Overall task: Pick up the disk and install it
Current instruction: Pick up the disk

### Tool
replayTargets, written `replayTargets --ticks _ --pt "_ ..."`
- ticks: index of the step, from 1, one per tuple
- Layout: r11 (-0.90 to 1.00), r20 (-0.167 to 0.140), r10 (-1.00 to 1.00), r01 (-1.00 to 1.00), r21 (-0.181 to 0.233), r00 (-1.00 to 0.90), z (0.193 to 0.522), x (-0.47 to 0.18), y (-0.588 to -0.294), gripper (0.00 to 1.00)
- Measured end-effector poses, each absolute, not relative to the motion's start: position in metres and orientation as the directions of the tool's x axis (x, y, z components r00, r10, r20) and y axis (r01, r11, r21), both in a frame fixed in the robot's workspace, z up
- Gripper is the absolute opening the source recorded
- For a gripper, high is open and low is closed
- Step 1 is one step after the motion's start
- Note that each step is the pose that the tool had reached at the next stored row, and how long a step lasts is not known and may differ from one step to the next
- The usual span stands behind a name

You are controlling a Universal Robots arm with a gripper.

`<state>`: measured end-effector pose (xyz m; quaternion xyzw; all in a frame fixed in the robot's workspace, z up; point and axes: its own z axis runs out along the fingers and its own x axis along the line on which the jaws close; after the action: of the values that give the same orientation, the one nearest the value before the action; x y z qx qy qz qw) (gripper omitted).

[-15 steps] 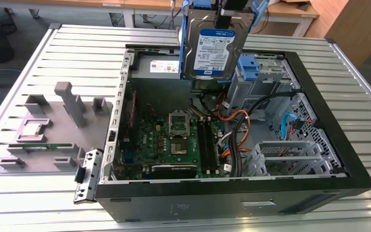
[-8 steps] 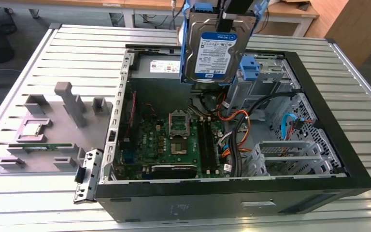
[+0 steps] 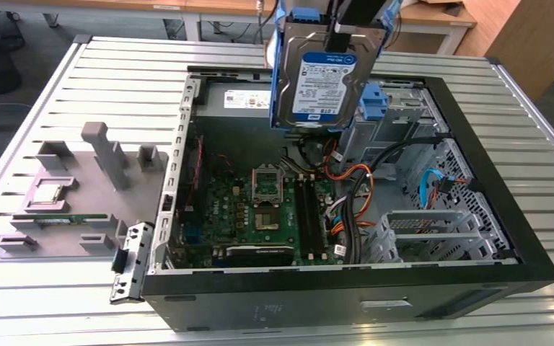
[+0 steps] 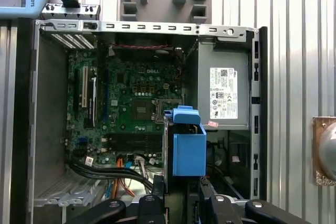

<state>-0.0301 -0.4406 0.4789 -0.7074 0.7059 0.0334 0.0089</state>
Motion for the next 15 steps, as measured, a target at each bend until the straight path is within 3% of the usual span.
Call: replayTargets --ticks 15 --pt "-0.003 -0.06 -0.998 -0.999 0.034 0.001 0.478 -0.028 -0.451 0.35"
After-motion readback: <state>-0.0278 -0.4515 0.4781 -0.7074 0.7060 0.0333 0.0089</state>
